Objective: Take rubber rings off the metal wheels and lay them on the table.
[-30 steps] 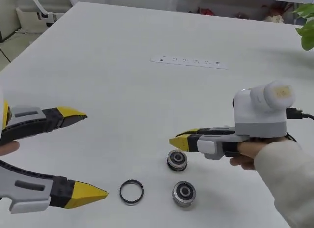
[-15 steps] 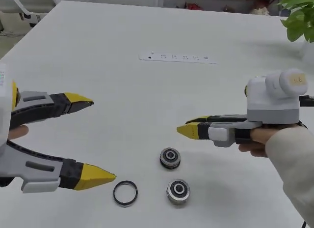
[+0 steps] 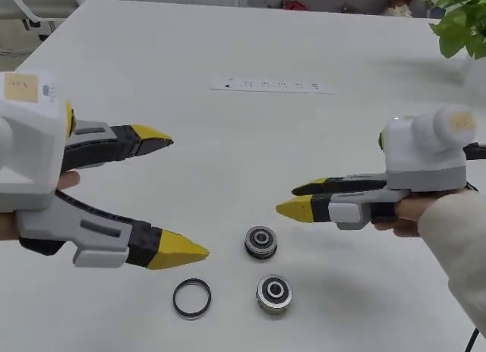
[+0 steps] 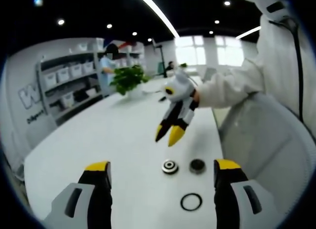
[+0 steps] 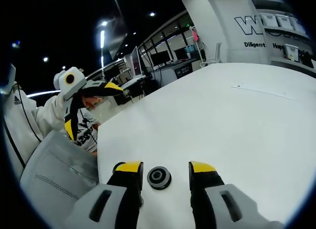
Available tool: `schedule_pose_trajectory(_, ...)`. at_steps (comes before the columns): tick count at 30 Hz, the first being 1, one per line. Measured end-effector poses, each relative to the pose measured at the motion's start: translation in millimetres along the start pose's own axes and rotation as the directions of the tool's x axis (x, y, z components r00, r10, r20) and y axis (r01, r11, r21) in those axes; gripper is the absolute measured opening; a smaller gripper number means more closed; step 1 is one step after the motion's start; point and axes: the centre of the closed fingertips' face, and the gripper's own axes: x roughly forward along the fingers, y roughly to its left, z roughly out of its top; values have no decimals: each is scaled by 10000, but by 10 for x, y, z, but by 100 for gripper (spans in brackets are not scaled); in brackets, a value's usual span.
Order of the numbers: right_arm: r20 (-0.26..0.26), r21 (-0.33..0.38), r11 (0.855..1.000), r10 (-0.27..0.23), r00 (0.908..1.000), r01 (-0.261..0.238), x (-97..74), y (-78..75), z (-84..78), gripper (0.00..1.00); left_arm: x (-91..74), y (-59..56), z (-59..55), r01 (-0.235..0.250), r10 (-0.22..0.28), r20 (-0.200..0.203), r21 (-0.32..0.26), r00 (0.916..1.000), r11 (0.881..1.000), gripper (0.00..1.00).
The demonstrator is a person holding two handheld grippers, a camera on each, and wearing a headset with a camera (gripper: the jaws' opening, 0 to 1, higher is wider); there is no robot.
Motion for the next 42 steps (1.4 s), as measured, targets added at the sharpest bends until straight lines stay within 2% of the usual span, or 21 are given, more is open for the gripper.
schedule_pose_trajectory(4, -472, -710, 9973, 143, 9988, -176, 16, 8, -112, 35, 84, 21, 3, 85, -85, -34, -27, 10000, 10000, 87)
schedule_pose_trajectory(21, -1637, -1503, 9849, 611, 9846, -861, 144, 12, -497, 34, 535, 46, -18, 500, -500, 36, -97, 9987, 9987, 84)
schedule_pose_trajectory(28, -1812, -1795, 9787, 662, 9812, -992, 223, 42, -563, 31, 727, -6, -107, 834, -835, -107, -133, 9964, 9964, 74)
schedule_pose_trajectory(33, -1897, -2024, 9735, 678, 9795, -1066, 251, 20, -593, 28, 827, -22, -193, 833, -838, -289, -173, 9961, 9964, 68)
schedule_pose_trajectory(42, -1925, -2072, 9708, 811, 9779, -1213, 287, 59, -613, 22, 1006, -81, -283, 1019, -1025, -105, -504, 9947, 9935, 47)
